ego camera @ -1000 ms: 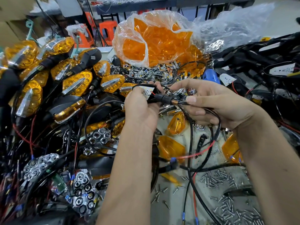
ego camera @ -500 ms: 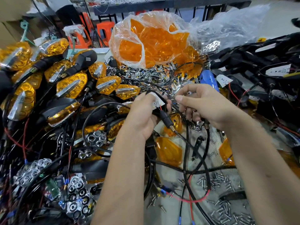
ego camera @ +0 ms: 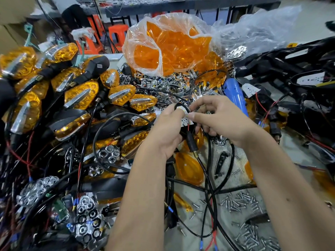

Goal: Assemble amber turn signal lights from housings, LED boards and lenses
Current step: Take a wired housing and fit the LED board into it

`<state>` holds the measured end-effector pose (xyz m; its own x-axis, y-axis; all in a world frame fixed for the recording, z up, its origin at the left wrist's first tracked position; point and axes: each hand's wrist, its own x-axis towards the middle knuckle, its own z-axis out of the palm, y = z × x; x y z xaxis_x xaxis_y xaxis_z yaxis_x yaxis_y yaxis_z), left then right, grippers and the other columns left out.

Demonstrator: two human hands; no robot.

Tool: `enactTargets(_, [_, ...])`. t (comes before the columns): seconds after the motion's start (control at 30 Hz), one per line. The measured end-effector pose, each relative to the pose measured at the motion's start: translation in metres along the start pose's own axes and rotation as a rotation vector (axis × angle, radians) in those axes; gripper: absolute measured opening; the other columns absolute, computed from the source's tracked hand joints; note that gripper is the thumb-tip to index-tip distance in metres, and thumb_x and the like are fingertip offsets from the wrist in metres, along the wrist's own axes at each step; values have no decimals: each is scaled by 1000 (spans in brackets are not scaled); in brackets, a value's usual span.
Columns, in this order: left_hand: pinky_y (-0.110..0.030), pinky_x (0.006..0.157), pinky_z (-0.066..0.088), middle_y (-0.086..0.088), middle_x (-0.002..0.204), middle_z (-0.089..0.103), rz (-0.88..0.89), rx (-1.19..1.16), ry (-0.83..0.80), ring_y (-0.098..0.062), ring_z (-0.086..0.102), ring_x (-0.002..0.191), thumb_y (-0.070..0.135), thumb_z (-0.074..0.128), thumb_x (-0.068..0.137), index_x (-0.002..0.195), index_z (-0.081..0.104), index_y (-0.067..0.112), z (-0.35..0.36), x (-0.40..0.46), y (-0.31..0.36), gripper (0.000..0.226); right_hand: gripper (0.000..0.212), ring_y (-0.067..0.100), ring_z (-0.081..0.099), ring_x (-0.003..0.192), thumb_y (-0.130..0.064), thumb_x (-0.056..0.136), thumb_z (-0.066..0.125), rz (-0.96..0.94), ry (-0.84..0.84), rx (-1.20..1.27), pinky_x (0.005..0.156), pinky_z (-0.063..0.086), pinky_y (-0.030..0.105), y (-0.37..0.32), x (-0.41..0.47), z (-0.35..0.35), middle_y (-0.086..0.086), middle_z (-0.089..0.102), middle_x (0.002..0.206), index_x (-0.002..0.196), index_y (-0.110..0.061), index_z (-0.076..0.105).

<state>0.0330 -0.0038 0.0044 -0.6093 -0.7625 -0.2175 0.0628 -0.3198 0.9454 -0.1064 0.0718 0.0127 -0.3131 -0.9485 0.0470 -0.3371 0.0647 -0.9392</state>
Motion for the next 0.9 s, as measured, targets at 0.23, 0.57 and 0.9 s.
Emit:
enactTargets(0.23, [-36, 66, 59, -18, 96, 70, 21, -50, 15, -25, 68, 71, 4, 40, 104, 114, 60, 3, -4, 3, -2, 23, 7, 10, 61, 50, -22, 95, 74, -42, 82, -9, 44, 43, 17, -6, 3, 4, 7, 72, 69, 94, -16, 73])
enactTargets(0.57, [-31, 55, 55, -12, 69, 67, 14, -200, 102, -24, 66, 58, -1, 34, 103, 91, 51, 8, -15, 12, 0, 22, 48, 33, 45, 136, 1, 94, 59, -197, 225, -912, 109, 45, 45, -4, 109, 31, 7, 57, 144, 137, -20, 59])
enactTargets(0.9, [-33, 56, 55, -14, 76, 64, -18, -211, 109, -25, 67, 61, 1, 36, 103, 96, 52, 5, -16, 14, 0, 18, 28, 29, 61, 114, -9, 97, 64, -120, -8, -1064, 96, 55, 49, -4, 133, 31, 7, 70, 118, 121, -20, 71])
